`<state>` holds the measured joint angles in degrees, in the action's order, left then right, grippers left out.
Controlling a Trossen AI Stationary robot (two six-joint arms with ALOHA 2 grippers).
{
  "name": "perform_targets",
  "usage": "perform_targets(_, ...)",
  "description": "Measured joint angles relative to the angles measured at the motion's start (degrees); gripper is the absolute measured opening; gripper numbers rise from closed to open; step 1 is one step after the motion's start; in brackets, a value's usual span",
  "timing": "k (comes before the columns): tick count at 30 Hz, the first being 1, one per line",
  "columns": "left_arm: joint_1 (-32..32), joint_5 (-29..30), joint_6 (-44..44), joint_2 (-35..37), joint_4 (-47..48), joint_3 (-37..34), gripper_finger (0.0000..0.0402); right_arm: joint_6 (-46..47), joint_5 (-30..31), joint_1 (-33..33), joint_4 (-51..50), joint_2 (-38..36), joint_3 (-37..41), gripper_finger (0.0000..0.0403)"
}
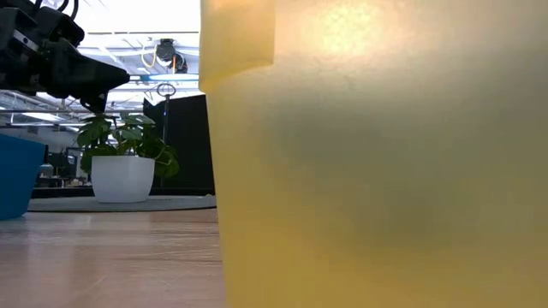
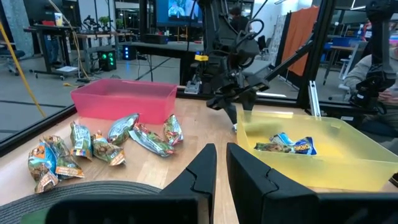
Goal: Pick and place Granola Bars by type
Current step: Put the green snack into the yellow bin
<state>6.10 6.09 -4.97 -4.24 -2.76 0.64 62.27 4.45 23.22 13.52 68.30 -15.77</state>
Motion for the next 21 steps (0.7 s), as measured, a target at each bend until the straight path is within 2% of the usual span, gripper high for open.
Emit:
perform_targets(16,0.01,-0.02,0.0,0.01,-0.02,0.0,0.0047,1.56,-2.82,0.09,5.97,5.69,-0.11,0.016)
perform_targets(18,0.01,0.0,0.01,0.0,-0.02,0.0,0.0047,1.53,-2.8,0.09,5.84,5.78,-0.11,0.0144)
perform_targets(21,0.01,0.0,0.02,0.01,0.0,0.0,0.0047,0.11,-2.73,0.09,5.64,5.85,-0.11,0.0091)
